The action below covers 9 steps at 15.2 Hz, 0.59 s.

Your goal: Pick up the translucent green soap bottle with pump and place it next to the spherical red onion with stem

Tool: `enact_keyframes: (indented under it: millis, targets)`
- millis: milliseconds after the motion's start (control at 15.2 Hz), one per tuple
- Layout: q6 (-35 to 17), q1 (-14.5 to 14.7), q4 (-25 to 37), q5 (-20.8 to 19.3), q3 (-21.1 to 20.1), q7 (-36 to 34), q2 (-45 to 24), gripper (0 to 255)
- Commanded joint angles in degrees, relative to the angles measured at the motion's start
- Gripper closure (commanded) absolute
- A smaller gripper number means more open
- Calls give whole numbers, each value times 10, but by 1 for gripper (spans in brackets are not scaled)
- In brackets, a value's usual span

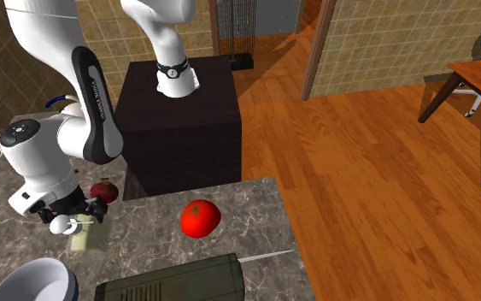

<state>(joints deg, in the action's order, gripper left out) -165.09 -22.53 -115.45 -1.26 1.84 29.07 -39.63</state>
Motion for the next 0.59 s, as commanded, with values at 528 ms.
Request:
enact_keyframes:
  millis: [528]
  targets:
    - [23, 2, -30, -1, 1, 0, 53, 0]
